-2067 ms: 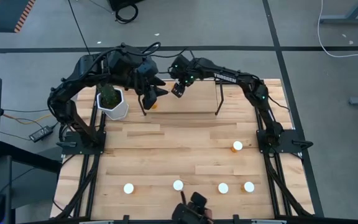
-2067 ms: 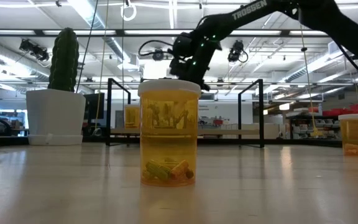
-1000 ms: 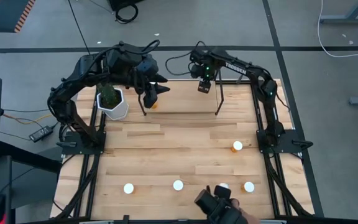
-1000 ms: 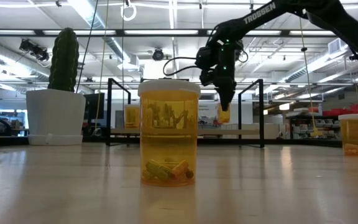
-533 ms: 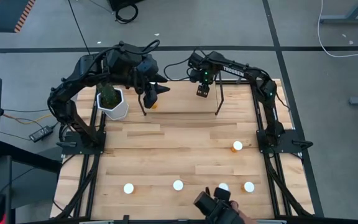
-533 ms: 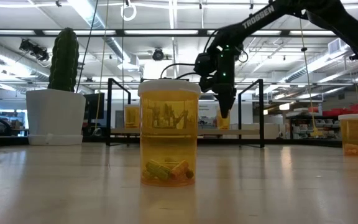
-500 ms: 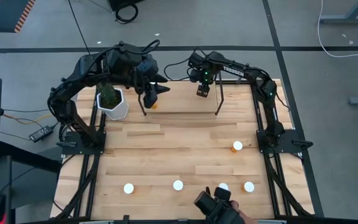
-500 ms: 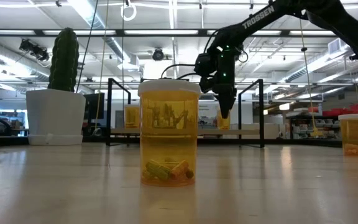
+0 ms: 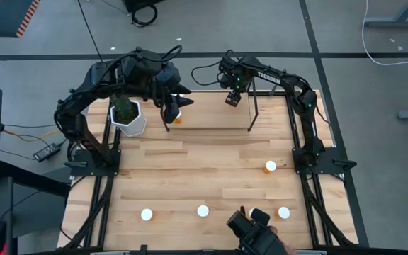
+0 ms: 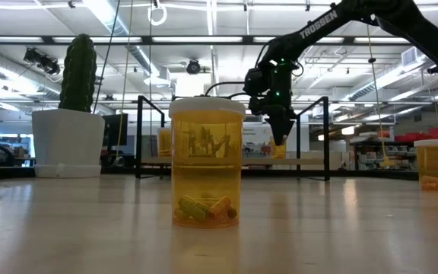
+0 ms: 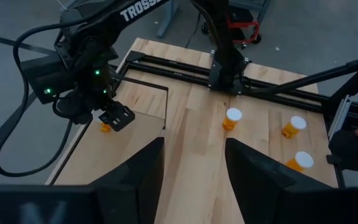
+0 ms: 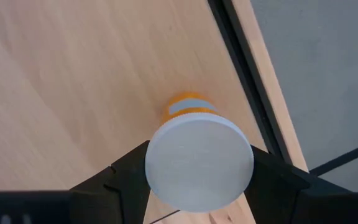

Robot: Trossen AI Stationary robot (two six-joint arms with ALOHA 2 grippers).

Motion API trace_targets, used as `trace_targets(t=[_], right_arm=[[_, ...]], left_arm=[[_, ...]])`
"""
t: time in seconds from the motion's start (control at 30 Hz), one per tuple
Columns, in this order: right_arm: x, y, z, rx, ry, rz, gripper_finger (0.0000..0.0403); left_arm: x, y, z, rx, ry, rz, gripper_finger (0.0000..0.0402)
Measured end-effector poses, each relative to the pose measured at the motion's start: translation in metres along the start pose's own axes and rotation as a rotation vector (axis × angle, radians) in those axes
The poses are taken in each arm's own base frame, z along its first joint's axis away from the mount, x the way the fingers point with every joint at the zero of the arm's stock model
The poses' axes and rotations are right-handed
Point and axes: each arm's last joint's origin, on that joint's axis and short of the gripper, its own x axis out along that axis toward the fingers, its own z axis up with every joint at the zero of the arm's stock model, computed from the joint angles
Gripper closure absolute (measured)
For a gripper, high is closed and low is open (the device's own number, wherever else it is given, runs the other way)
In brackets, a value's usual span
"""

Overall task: Pick and place medicine bottles onto shelf by color
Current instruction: Put the orange pill bottle on the shelf

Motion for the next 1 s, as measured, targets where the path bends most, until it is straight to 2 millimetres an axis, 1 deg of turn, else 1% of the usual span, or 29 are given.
trace_targets(t=[0.23,0.6,0.73,1.0], right_arm=[[-0.002,0.0,0.001,0.029,-0.003,0.0,0.0177],[-0.019,-0.001,0.008,0.028,-0.066,0.022,0.0177],[-0.019,0.0,0.004,-0.024,-0.035,0.03,0.0177],[-0.019,0.002,0.004,-0.247,-0.029,0.024,0.0177]], left_arm=[[0.0,0.0,-0.001,0.001,0.006,0.0,0.0221],[0.0,0.0,-0.001,0.003,0.006,0.0,0.0223],[0.0,0.0,-0.001,0.003,0.006,0.0,0.0222],[0.0,0.0,-0.001,-0.001,0.005,0.0,0.0221]])
